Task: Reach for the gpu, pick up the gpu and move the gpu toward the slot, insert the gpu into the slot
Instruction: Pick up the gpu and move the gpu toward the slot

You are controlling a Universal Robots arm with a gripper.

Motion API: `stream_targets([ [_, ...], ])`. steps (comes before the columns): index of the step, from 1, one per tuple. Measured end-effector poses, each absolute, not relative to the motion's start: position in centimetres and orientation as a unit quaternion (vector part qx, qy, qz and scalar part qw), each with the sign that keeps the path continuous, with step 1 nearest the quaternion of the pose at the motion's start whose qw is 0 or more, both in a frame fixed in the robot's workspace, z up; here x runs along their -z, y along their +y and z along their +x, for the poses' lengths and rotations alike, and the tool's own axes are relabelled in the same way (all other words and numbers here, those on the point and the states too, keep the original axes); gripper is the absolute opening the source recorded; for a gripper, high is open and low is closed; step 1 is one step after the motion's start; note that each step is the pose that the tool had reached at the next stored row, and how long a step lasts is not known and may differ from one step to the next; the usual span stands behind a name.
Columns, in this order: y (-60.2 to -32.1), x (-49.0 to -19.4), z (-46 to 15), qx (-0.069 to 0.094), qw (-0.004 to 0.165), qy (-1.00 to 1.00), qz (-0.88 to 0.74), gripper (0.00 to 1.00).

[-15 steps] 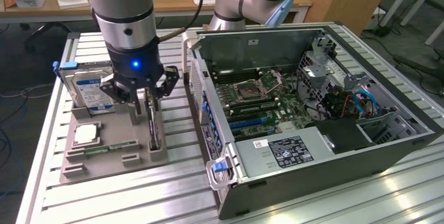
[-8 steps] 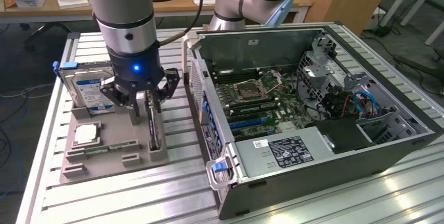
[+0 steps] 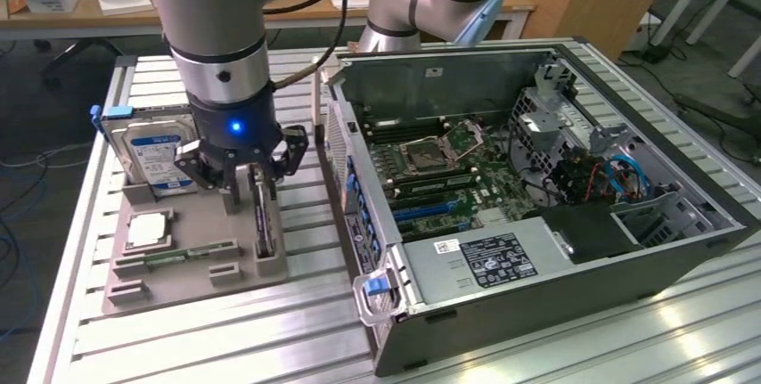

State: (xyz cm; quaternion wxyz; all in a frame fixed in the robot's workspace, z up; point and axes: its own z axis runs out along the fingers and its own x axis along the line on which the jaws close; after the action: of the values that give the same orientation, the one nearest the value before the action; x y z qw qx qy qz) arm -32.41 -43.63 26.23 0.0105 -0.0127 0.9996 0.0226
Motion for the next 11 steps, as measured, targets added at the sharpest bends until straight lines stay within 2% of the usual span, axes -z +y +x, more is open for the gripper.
stream_targets([
  [11, -42.7, -24.8, -32.3, -0.022, 0.011, 1.000, -0.009, 0.49],
])
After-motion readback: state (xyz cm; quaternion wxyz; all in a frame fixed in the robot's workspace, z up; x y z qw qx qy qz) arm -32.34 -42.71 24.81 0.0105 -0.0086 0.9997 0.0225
